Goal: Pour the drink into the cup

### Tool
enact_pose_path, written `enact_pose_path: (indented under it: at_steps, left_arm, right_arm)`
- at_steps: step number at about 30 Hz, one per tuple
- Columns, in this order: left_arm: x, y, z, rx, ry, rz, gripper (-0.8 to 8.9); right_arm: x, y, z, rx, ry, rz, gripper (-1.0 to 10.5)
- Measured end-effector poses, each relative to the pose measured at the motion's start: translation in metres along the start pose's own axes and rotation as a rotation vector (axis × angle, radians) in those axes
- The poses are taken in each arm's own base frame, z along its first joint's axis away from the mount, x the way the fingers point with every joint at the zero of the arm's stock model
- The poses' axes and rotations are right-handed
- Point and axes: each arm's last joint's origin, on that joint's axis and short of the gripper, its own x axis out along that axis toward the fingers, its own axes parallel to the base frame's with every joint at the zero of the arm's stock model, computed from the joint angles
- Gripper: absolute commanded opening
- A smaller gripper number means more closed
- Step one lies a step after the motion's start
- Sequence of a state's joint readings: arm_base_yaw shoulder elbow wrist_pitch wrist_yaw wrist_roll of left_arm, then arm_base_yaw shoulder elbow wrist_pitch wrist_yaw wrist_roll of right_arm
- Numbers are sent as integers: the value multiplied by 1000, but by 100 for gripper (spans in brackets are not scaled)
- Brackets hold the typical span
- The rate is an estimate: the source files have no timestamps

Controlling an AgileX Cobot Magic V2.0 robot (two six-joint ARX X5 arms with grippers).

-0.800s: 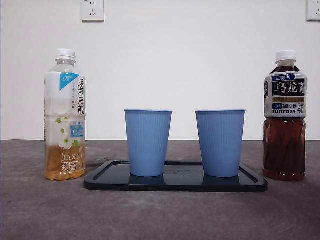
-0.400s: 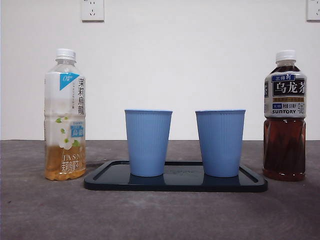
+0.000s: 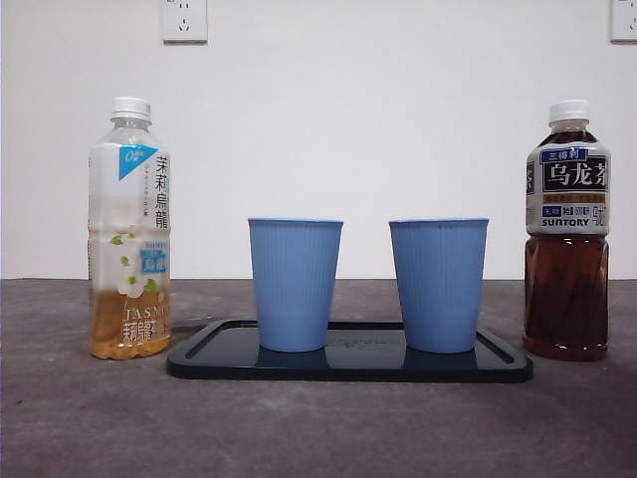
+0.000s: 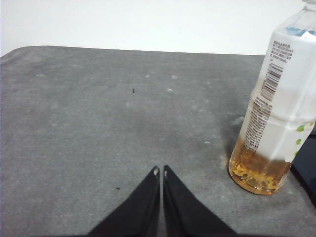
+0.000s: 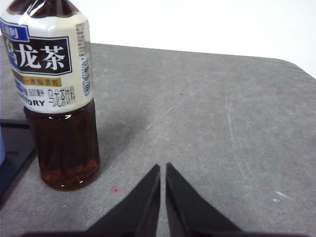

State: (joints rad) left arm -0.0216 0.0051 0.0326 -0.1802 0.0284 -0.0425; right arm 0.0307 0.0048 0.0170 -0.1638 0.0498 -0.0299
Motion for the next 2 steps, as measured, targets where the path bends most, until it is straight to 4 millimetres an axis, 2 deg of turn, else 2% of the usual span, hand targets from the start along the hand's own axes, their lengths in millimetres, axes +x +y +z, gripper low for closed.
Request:
enact_pose_path:
  at_steps: [2]
  left_arm:
    - [0, 0, 0, 0, 0, 0, 9]
  right_arm:
    - [0, 0, 0, 0, 0, 0, 16]
